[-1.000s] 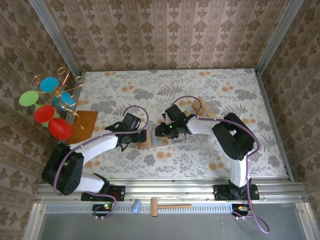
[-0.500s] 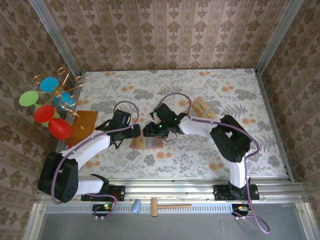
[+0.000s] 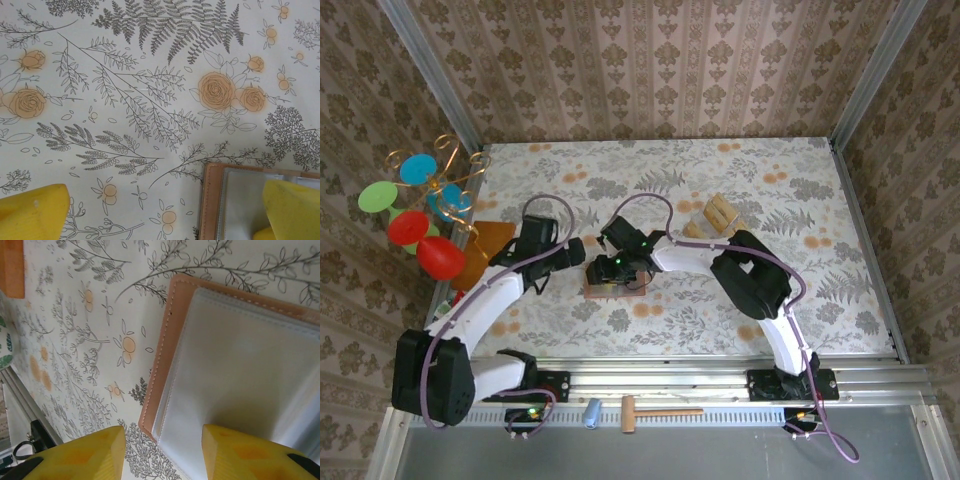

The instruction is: Put the credit cards into the card holder

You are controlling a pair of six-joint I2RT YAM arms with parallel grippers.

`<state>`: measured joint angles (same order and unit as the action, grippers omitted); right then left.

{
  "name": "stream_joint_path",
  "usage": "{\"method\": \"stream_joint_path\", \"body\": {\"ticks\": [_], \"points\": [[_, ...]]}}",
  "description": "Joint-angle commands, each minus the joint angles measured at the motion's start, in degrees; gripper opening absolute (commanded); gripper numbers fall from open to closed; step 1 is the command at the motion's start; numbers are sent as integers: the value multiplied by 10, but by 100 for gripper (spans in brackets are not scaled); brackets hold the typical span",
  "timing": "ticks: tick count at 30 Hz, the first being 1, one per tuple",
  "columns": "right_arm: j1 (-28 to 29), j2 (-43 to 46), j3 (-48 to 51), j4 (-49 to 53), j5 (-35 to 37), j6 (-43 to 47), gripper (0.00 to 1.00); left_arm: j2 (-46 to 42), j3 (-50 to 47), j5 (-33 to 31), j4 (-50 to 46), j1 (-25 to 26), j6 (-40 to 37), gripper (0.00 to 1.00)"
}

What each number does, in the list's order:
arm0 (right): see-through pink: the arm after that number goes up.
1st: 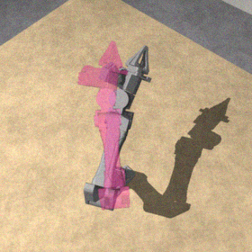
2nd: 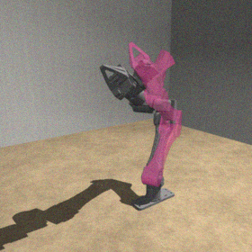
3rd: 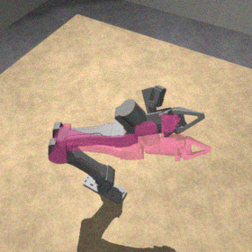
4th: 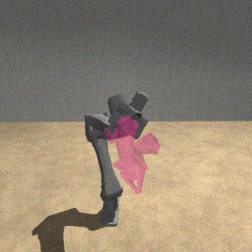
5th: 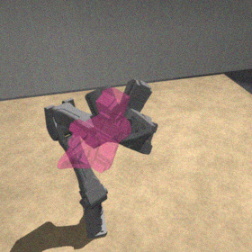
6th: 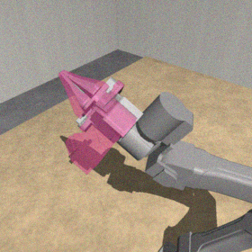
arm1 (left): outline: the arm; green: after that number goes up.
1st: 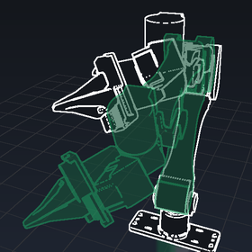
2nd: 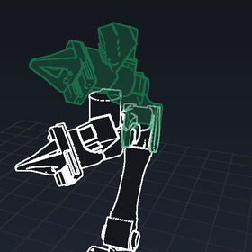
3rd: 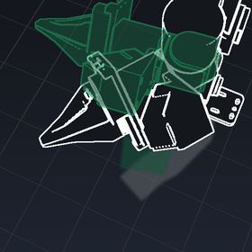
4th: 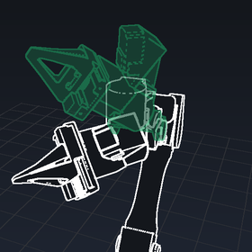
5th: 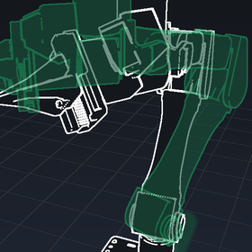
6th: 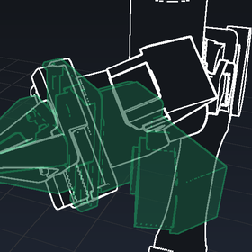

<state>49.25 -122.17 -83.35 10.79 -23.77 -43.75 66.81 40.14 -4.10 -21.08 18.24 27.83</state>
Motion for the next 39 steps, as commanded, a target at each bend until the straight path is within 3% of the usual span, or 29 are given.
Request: {"method": "stream_joint_path", "body": {"ticks": [1,17,25,27,32,39], "points": [[2,-17,-14,26,13,-8,46,-10,2,19,-14,-5,-12,100],[-13,40,-31,47,-8,25,48,32,-31,50,8,-5,2,100],[-27,89,22,53,25,45,47,59,-34,52,25,5,8,100],[-29,90,37,59,45,51,41,66,-32,50,27,8,9,100],[-26,71,47,76,83,66,15,75,-26,45,28,16,9,100],[-22,43,42,85,102,78,9,84,-19,40,27,30,10,100]]}}
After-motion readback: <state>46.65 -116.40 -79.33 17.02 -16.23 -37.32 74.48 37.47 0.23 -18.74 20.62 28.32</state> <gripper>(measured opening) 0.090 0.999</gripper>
